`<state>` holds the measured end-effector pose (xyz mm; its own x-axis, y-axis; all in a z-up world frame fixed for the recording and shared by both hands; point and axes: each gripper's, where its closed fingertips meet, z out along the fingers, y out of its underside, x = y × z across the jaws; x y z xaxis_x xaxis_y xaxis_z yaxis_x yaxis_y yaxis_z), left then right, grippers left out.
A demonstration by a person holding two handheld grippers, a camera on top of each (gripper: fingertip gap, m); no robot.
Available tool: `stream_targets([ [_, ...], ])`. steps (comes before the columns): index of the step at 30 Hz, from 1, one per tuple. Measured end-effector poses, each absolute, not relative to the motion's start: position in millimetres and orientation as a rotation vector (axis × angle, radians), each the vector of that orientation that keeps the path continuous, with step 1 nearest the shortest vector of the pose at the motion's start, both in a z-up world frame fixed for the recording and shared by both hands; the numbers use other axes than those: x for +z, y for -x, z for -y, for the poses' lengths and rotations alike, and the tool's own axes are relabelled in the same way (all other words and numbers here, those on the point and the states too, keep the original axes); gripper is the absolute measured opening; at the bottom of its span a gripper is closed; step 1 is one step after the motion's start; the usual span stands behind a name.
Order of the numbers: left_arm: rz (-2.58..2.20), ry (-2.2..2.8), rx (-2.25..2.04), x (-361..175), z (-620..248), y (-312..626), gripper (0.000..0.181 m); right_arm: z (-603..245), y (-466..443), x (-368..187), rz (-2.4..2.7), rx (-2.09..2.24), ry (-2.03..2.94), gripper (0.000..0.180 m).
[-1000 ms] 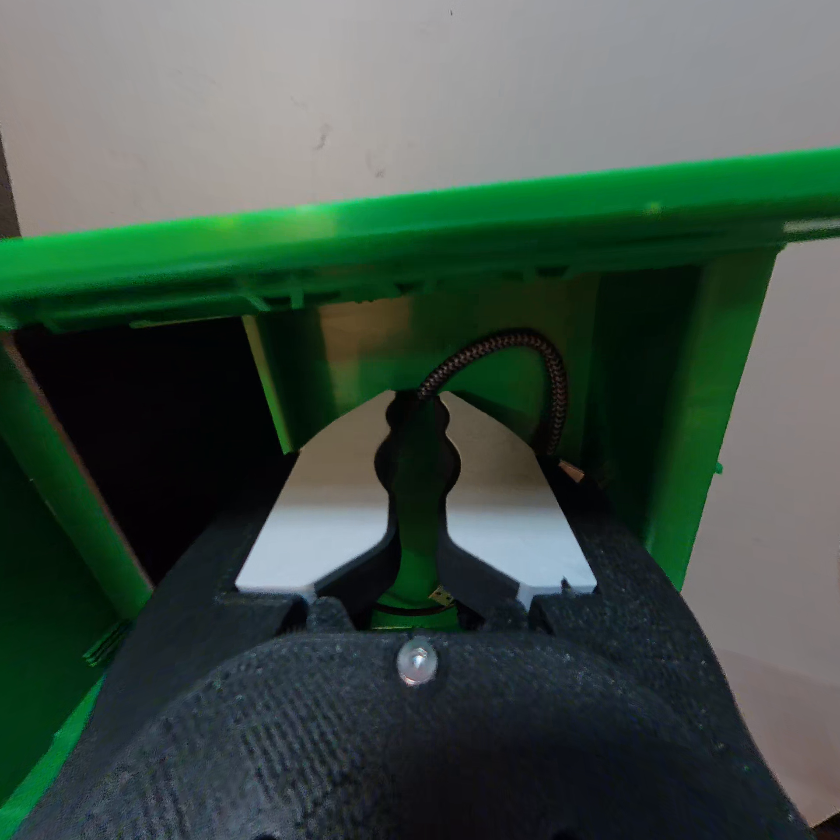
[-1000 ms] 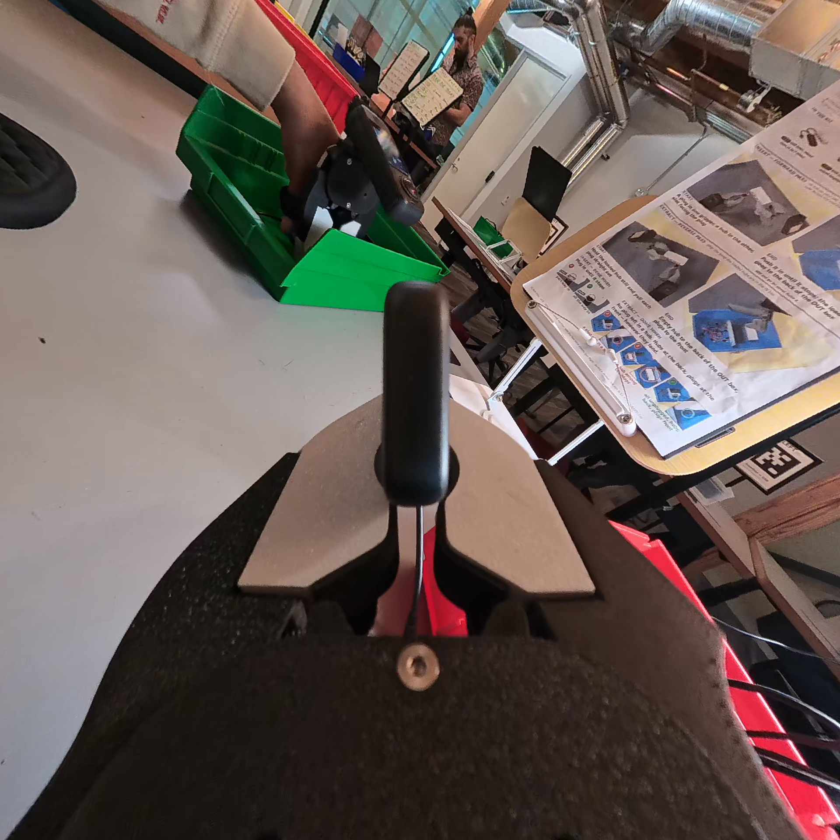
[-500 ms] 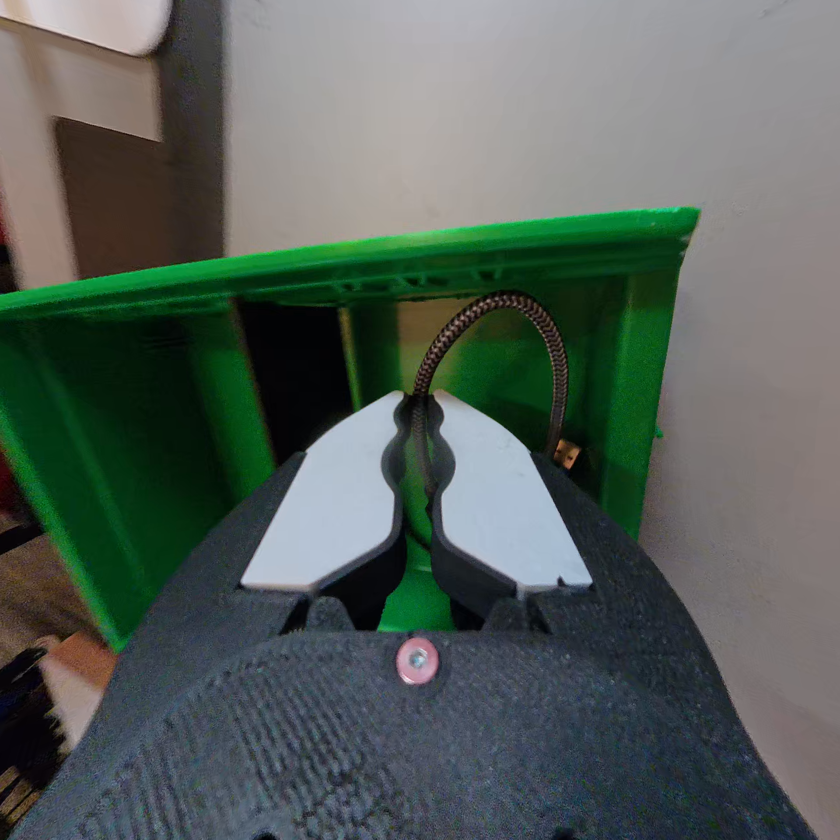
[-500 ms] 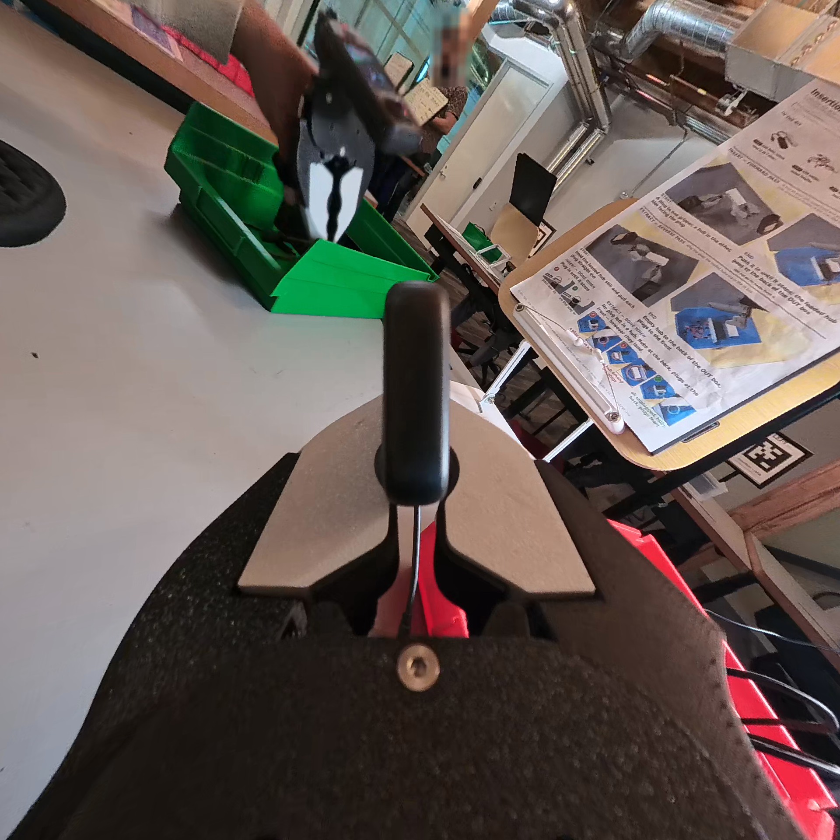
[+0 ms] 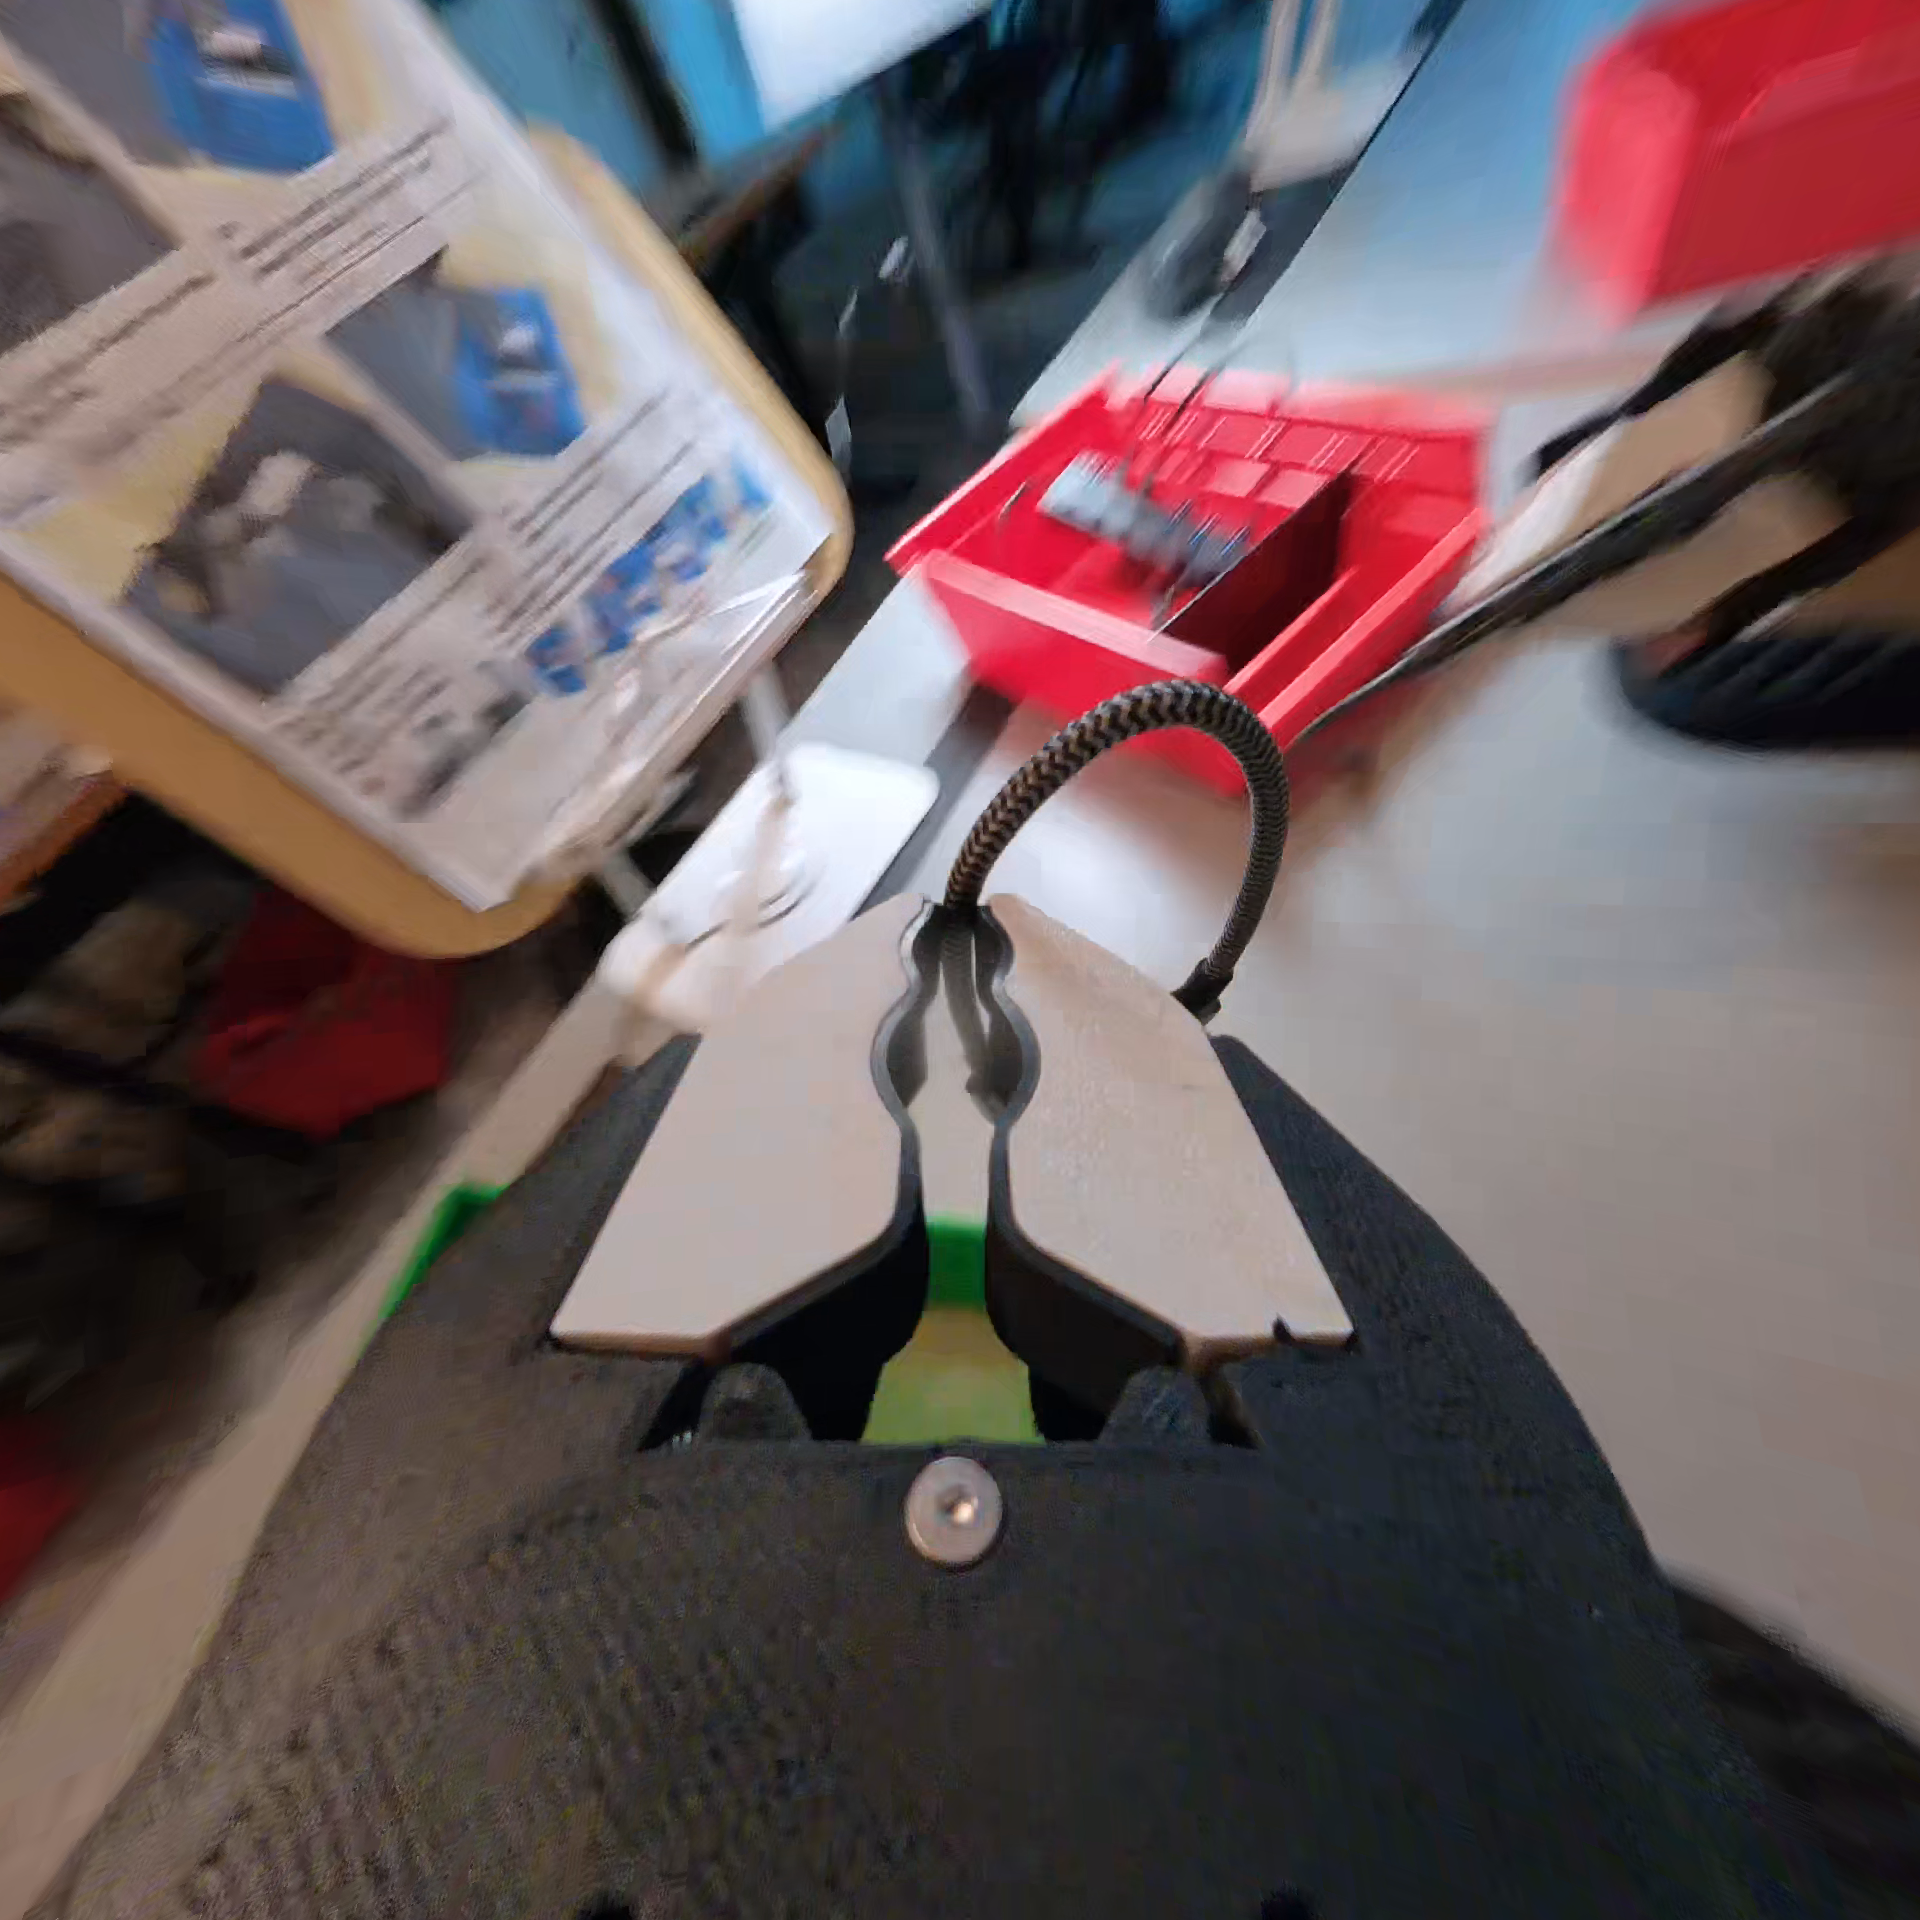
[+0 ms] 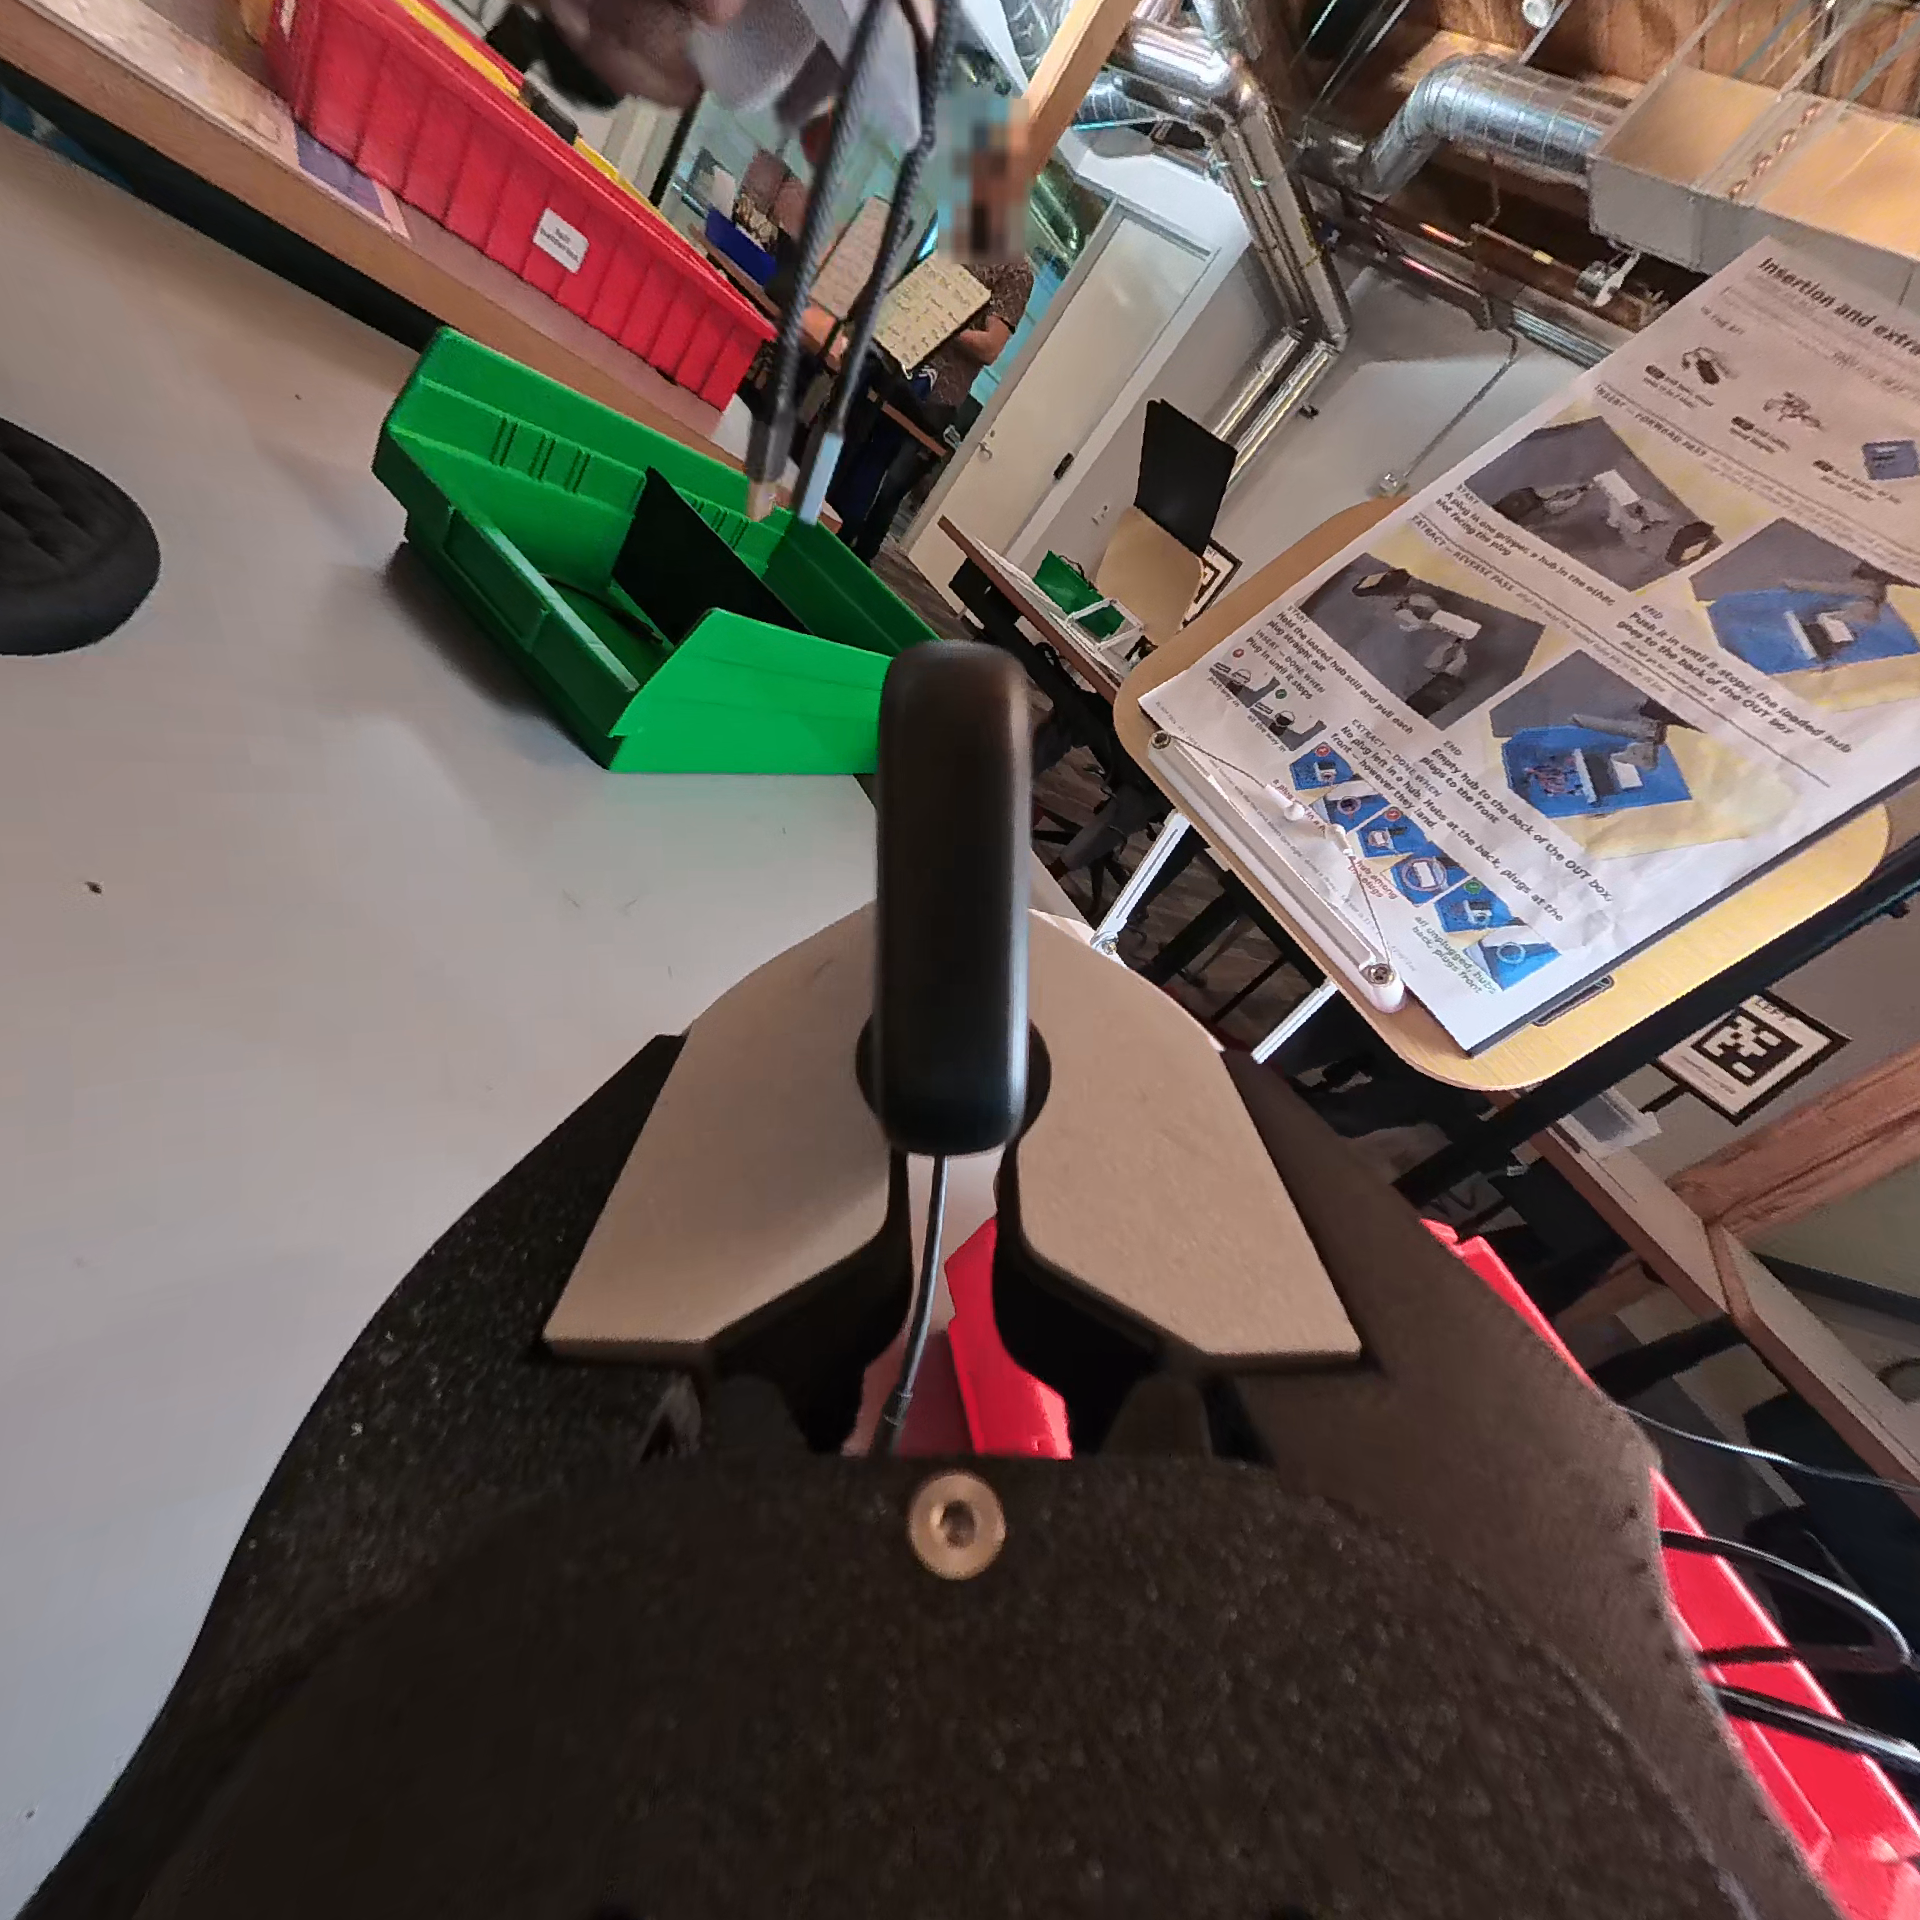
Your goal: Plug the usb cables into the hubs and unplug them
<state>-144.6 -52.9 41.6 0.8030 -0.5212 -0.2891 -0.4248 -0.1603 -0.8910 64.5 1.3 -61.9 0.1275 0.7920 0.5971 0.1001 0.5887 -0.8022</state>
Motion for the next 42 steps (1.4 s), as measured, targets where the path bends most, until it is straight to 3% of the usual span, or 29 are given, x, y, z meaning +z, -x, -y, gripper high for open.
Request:
stream_targets([
  [9, -0.286, 1.764, -1.002, -83, 50, 46, 0.006, 0, -61, -66, 1.369, 0.629, 0.847, 0.012],
  [20, -0.335, 2.309, -0.593, -194, 47, 92, 0.01, 4, -58, -73, 1.394, 0.648, 0.851, 0.012],
  [28, -0.619, 2.234, -0.344, -190, 53, 95, 0.014, 5, -58, -76, 1.407, 0.633, 0.849, 0.012],
  [42, -1.436, 1.984, -0.267, -204, 82, 41, 0.023, 2, -58, -75, 1.397, 0.652, 0.863, 0.012],
])
